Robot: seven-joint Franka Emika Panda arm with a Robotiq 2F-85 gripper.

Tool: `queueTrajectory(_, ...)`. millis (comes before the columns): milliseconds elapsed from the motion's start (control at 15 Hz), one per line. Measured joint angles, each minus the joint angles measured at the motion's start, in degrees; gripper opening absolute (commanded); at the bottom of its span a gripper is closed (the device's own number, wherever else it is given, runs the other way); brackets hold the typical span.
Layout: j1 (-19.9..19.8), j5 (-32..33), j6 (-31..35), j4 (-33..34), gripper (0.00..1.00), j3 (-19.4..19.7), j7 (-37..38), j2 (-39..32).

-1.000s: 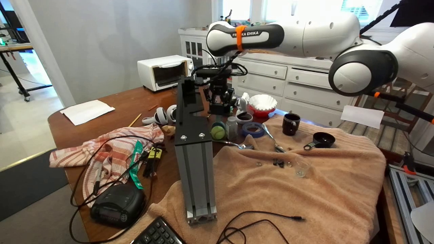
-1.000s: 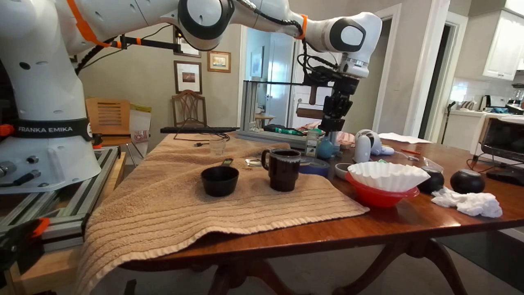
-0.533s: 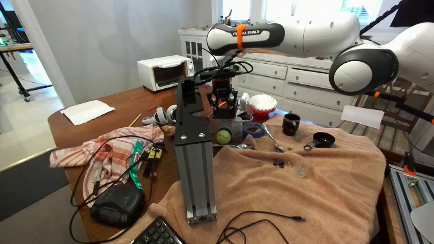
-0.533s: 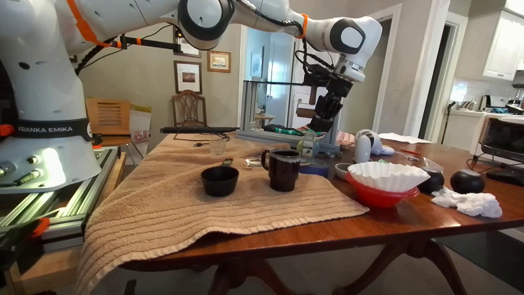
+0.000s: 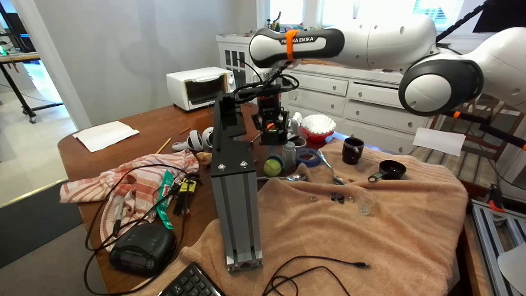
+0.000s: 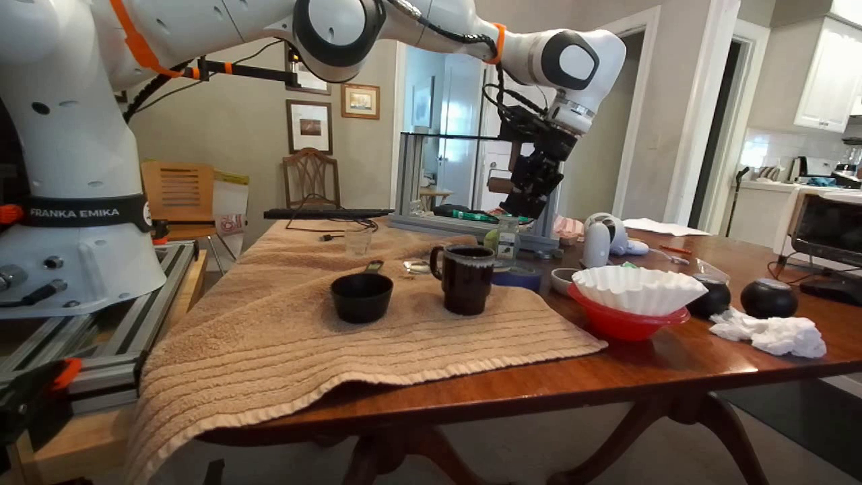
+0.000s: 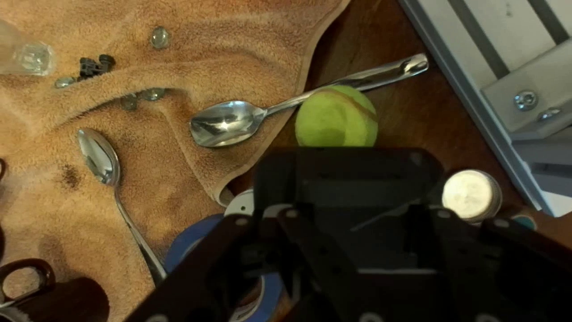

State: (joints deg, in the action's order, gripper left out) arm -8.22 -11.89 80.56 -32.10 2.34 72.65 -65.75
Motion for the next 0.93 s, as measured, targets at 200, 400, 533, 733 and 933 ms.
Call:
queueTrajectory(200,0.19,0.00,0.00,0.00,0.22,0.13,1.38,0.03)
queueTrajectory(400,0.15,0.24,0.00,0.00,0.22,0.47,1.46,0.03)
queueTrajectory(533,0.17,0.32,-0.06,0.00,0.22,1.11,2.39,0.07)
queueTrajectory(733,0.21,0.39,-1.23,0.00,0.22,1.91,5.17,0.20)
queueTrajectory(933,0.21,0.23,-4.03,-0.01,0.22,1.97,8.08,0.29)
